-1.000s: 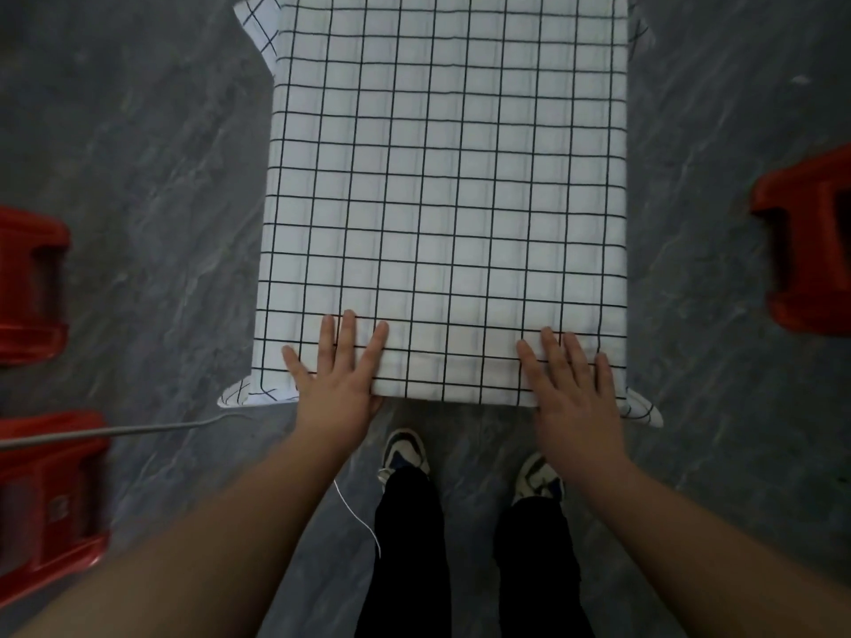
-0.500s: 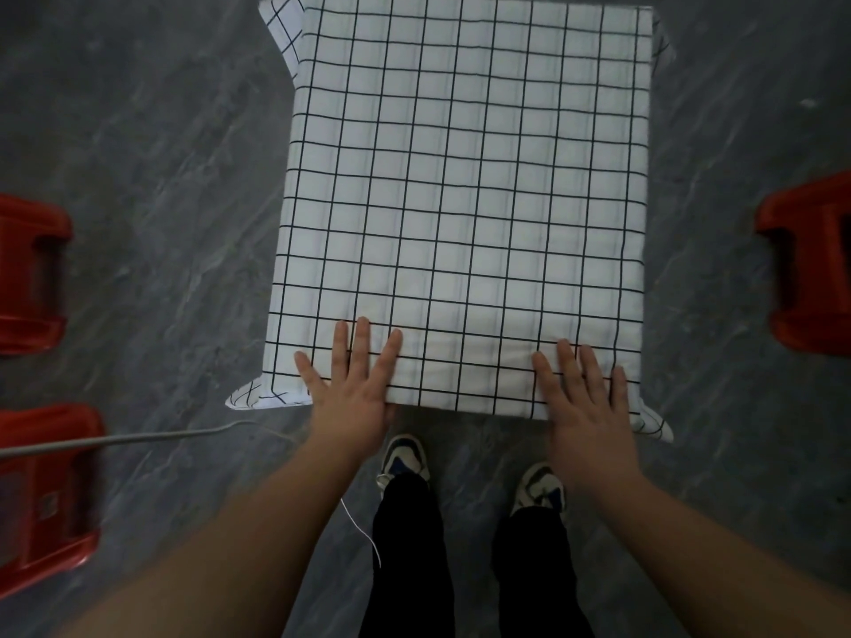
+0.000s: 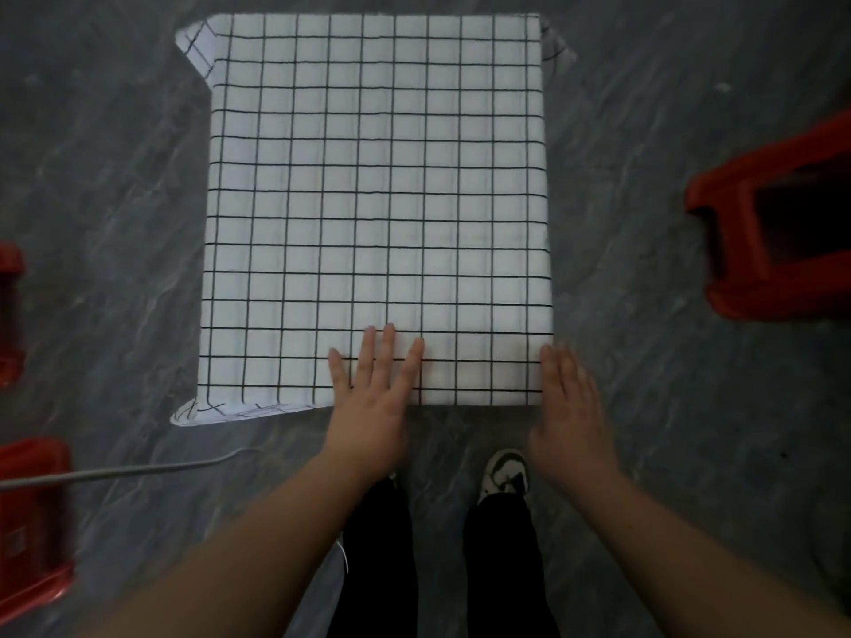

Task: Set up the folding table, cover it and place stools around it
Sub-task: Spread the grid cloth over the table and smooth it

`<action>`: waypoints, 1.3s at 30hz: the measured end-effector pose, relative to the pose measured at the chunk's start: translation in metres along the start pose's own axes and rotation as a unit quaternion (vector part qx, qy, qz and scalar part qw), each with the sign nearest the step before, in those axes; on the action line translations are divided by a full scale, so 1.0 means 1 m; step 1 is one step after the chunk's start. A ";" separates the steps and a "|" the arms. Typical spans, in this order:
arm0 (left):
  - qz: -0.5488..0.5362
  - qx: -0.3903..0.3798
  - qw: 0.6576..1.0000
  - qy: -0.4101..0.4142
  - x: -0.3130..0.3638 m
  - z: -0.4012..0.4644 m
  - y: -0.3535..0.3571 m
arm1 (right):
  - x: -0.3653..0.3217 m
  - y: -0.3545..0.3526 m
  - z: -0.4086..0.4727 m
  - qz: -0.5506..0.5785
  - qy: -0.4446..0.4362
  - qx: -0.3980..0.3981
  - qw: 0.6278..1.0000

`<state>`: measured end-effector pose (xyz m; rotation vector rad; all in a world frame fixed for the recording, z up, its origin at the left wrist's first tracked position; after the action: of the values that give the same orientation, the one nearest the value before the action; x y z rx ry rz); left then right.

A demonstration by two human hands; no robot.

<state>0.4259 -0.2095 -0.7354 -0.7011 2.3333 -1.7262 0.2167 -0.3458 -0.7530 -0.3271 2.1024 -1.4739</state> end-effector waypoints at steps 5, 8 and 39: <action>-0.041 0.044 0.995 0.080 0.084 0.030 0.014 | 0.043 0.001 -0.012 0.063 0.050 -0.035 0.996; -0.041 0.042 0.992 0.113 0.113 0.046 0.029 | 0.056 0.012 -0.008 0.038 0.018 -0.069 0.997; -0.041 0.017 0.992 0.116 0.136 0.055 0.050 | 0.067 0.038 0.016 0.116 0.143 -0.217 0.959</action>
<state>0.3141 -0.3073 -0.7798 -0.6285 2.4480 -1.9748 0.1751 -0.3773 -0.8117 -0.0172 2.5924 -0.9613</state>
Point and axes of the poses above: each hand's wrist, its own z-axis towards the middle knuckle, its own y-axis out of the palm, x = y × z, the point moved 4 cm from there along z, towards the middle knuckle, and after that the axes turned 12 degrees about x, right-handed, at the moved point
